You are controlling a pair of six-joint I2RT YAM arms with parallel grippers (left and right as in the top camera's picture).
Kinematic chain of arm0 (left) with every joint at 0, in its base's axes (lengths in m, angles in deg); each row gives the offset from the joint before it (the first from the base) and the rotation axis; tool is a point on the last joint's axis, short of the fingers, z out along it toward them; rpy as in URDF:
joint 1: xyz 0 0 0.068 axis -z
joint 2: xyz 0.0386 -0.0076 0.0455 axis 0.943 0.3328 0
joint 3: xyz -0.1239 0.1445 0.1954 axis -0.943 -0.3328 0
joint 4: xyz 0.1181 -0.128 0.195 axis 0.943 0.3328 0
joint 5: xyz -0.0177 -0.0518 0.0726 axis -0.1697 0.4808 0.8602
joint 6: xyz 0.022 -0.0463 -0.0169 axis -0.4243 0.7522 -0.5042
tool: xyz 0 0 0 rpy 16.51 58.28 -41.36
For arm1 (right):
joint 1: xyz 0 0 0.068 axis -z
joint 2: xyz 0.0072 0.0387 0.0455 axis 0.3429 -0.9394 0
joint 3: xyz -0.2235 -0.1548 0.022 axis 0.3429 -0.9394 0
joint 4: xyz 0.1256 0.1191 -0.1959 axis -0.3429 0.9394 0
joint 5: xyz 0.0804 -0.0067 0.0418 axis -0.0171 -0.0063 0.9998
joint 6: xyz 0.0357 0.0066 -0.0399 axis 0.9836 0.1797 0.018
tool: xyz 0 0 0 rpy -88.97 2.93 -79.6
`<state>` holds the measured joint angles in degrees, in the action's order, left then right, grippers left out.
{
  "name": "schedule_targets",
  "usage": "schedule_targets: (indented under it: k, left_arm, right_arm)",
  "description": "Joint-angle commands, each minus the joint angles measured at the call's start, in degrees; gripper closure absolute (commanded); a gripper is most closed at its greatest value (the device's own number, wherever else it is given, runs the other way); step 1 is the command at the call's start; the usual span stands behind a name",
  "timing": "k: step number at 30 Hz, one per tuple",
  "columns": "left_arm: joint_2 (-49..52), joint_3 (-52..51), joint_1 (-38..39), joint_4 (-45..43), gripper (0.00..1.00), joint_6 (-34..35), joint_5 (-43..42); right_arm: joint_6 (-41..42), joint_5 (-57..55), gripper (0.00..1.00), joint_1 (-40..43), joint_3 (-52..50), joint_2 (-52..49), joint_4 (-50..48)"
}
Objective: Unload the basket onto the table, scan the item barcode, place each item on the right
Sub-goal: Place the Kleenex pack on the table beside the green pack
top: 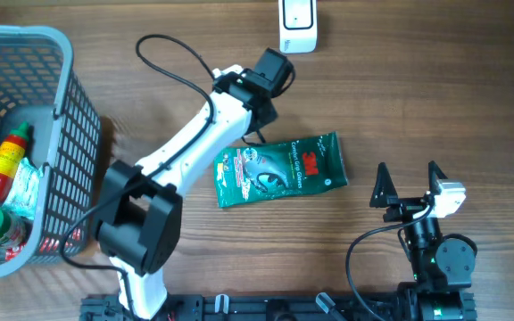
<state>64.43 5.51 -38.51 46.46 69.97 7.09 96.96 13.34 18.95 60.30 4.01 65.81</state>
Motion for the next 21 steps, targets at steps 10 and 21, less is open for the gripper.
schedule_targets:
  k: [10,21]
  left_arm:
    - [5.7,-0.3,-6.4,5.5,0.48,-0.7,-1.8]
    - [-5.7,0.0,-8.7,9.6,0.36,-3.2,-0.9]
  right_arm:
    - [-0.7,0.6,0.0,-0.3,-0.1,0.2,-0.2]
    - [-0.7,0.6,0.0,-0.3,-0.1,0.2,-0.2]
